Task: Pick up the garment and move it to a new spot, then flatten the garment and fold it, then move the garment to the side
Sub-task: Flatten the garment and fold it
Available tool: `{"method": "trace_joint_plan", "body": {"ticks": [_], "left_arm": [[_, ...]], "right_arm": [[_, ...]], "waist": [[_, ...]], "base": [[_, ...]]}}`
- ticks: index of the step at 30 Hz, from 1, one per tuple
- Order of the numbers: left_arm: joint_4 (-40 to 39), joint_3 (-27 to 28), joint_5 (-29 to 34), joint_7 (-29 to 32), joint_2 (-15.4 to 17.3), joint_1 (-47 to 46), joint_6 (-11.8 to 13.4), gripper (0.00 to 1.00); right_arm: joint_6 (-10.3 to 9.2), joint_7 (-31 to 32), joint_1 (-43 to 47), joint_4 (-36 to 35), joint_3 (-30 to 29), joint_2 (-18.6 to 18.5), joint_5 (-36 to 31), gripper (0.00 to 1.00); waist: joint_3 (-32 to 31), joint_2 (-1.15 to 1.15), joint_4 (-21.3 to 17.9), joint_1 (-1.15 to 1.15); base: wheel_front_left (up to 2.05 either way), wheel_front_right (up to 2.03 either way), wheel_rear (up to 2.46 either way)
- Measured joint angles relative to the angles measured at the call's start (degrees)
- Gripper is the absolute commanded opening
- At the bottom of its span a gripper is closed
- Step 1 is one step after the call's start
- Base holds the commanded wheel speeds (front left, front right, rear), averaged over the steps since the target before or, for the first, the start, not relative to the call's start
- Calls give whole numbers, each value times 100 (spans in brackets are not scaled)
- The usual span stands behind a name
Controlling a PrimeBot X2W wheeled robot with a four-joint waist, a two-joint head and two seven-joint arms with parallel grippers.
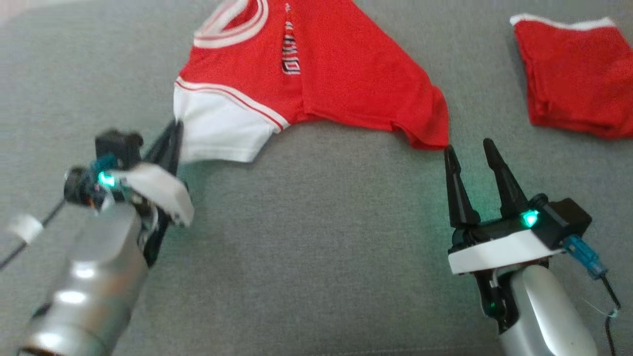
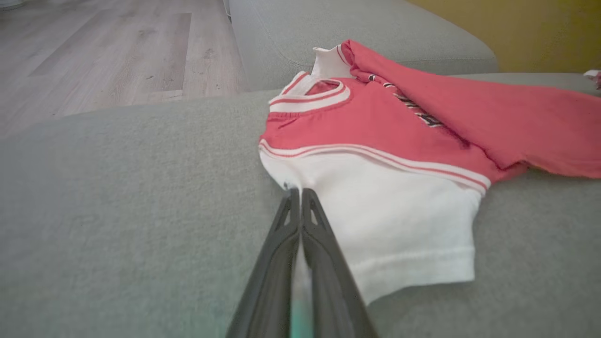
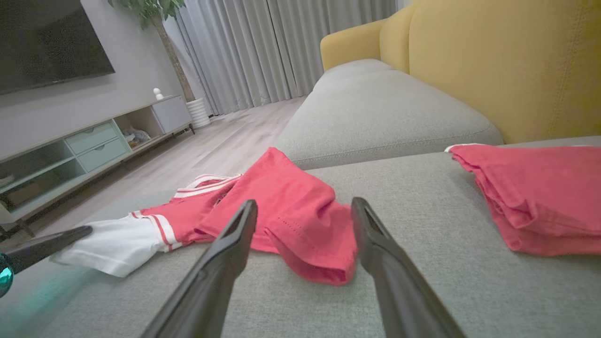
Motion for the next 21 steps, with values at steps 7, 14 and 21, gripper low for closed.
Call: {"method": "trace_joint_plan", "body": {"ticks": [7, 14, 21], "left_arm": [[-497, -179, -89, -46, 148, 992, 3, 0], [-1467, -380, -90, 172, 391, 1857, 243, 0], [-2555, -469, -1, 222, 701, 2432, 880, 100]], "right_arm": [[0, 0, 218, 126, 8, 0, 134, 100], [0, 0, 455, 258, 58, 1, 245, 100], [0, 0, 571, 338, 157, 1, 294, 100]], "waist": [[-547, 0, 310, -1], [-979, 0, 764, -1], [-1312, 0, 1128, -1]], "base": [[0, 0, 0], [0, 0, 0], [0, 0, 0]]}}
